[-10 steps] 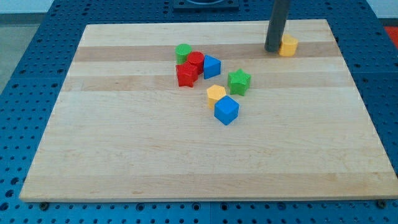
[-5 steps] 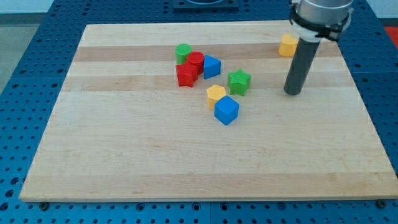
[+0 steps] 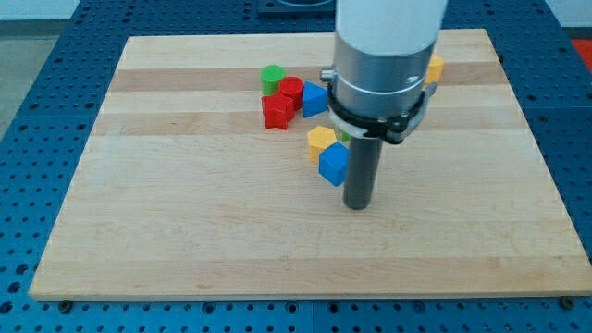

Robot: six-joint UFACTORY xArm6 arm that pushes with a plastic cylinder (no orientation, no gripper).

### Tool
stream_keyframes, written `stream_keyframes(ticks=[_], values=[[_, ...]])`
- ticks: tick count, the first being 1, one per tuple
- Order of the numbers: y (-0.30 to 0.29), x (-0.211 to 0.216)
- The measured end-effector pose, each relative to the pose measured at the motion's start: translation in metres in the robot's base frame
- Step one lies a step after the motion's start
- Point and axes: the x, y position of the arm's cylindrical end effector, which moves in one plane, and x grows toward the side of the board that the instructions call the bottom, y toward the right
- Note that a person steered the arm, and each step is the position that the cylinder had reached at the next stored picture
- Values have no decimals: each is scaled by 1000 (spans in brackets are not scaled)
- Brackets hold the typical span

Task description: Move the group of blocks up a bit

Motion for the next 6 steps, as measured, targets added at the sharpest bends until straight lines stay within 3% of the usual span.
stream_keyframes(ticks=[1,2,3,6], values=[[-24,-12],[-24,-57],[1,-91],[44,-117]])
